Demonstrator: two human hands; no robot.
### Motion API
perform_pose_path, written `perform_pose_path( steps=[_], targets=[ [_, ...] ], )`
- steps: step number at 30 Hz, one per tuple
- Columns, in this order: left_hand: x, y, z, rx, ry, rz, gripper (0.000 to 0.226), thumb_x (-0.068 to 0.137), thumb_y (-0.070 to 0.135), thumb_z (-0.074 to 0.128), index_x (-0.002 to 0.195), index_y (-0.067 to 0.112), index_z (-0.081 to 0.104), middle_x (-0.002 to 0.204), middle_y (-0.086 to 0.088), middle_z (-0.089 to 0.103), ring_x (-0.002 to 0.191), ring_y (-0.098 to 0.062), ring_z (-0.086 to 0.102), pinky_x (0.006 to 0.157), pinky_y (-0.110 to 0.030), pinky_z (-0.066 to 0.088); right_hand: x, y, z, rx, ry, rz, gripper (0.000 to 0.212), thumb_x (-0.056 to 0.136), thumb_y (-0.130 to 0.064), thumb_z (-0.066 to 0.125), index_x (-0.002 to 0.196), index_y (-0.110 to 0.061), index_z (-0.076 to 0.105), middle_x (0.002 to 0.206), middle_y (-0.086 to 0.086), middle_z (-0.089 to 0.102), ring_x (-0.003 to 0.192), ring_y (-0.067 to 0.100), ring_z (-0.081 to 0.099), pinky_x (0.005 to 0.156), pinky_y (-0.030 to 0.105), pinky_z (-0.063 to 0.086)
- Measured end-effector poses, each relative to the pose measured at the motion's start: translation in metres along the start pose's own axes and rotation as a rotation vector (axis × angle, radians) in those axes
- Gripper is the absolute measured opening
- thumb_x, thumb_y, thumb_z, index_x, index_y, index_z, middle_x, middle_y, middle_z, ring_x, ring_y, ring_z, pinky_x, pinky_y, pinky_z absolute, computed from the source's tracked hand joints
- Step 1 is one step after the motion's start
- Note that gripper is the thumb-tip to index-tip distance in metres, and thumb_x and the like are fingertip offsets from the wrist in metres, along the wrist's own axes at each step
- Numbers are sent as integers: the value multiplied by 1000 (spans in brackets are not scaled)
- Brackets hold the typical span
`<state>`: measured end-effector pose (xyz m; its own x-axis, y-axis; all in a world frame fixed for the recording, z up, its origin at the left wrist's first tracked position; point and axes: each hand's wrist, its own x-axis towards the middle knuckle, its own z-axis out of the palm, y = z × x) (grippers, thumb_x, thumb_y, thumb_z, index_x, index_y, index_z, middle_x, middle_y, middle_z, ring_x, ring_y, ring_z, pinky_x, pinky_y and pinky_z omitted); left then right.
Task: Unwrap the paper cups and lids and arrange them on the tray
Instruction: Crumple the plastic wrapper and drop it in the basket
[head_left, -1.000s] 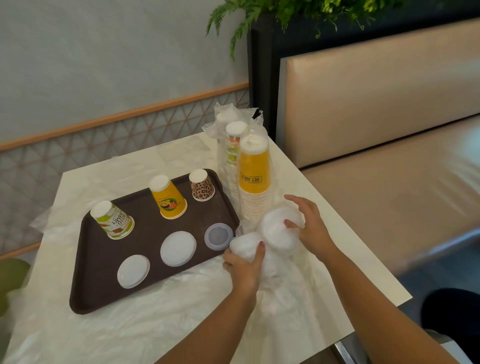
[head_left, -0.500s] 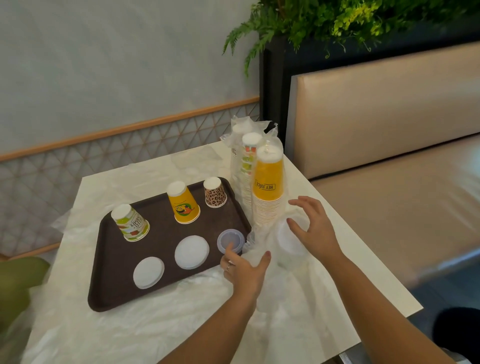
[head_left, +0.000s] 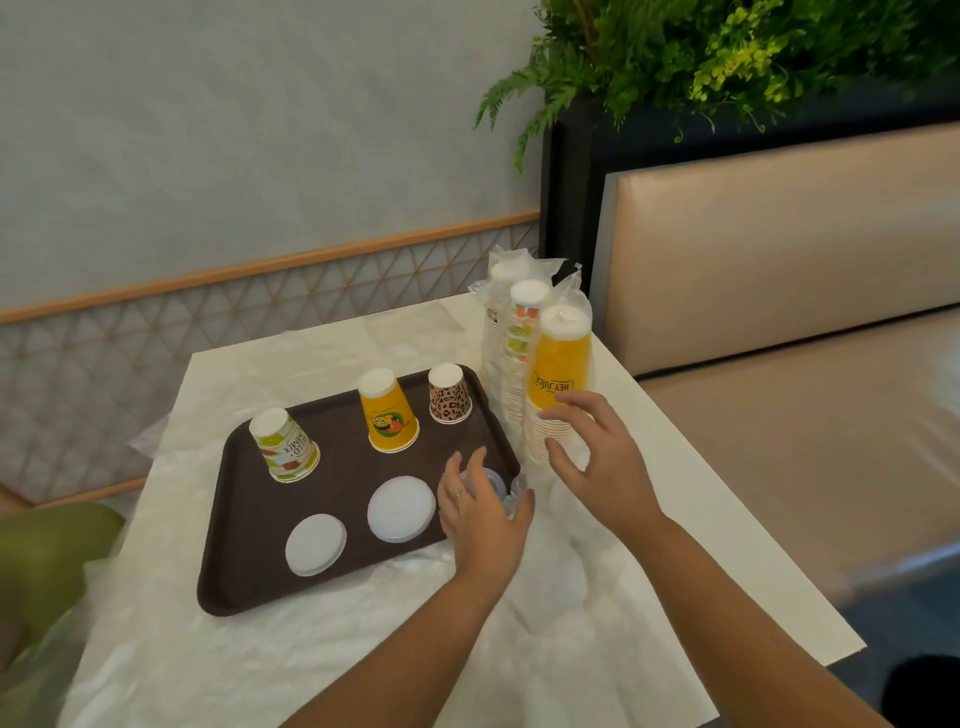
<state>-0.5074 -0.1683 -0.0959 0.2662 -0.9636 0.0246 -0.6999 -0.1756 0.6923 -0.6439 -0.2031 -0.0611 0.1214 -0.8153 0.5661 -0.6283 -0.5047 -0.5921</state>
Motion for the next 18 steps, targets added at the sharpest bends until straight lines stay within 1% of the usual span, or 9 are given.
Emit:
perform_pose_path(
  steps=[2,3,5,7,9,11,12,15,18],
  targets=[
    [11,-2,-19,96,45,112,68,88,38,60,146,21,28,157,-6,13,144,-29,10,114,-46,22,11,-15,9,47,-44,-60,29,85,-25,56,110,-14,65,121,2,55,114,12,51,97,22,42],
    [17,-5,-31,155,49,149,67,89,37,59,147,23,26,158,-6,10,145,-30,7,114,-49,20,16,-23,15,46,-73,-80,33,85,-29,54,113,-14,64,121,3,54,114,13,50,98,25,42],
    [28,-11,-57,285,27,164,67,93,40,52,150,27,18,159,-6,1,146,-30,-2,116,-52,13,28,-37,26,0,-135,-68,46,83,-40,52,121,-17,60,126,3,53,119,17,49,100,37,42],
    [38,-20,-88,379,21,135,67,95,44,46,150,29,9,159,-5,-7,146,-31,-8,115,-52,9,40,-56,40,-61,-208,-34,61,81,-54,46,132,-21,51,137,3,46,127,20,43,102,44,38],
    [44,-31,-122,482,37,125,69,96,46,43,151,29,5,159,-7,-9,146,-33,-9,115,-54,9,53,-78,55,-123,-311,-12,69,84,-61,45,143,-26,37,151,3,31,139,23,27,109,47,27],
    [49,-42,-152,583,24,110,71,96,46,42,151,28,1,159,-9,-11,145,-35,-9,114,-56,10,65,-98,72,-201,-420,11,72,89,-58,47,149,-30,20,159,2,9,146,24,6,114,47,13],
    [50,-48,-167,615,14,89,72,96,46,43,151,29,-1,158,-9,-13,145,-36,-11,113,-57,10,70,-109,81,-224,-463,20,73,90,-56,46,150,-31,13,160,1,2,147,25,-1,114,48,10],
    [49,-68,-208,668,21,14,77,95,48,44,150,34,-9,157,-11,-19,144,-37,-13,113,-57,7,83,-145,108,-230,-544,18,75,92,-58,40,151,-33,1,159,4,-11,146,29,-11,115,51,4],
    [43,-94,-247,731,26,-39,79,94,51,43,149,34,-12,156,-13,-20,144,-38,-15,113,-58,7,90,-183,137,-268,-643,-50,75,93,-60,34,150,-35,-7,158,6,-19,144,32,-17,115,52,1]
  ],
)
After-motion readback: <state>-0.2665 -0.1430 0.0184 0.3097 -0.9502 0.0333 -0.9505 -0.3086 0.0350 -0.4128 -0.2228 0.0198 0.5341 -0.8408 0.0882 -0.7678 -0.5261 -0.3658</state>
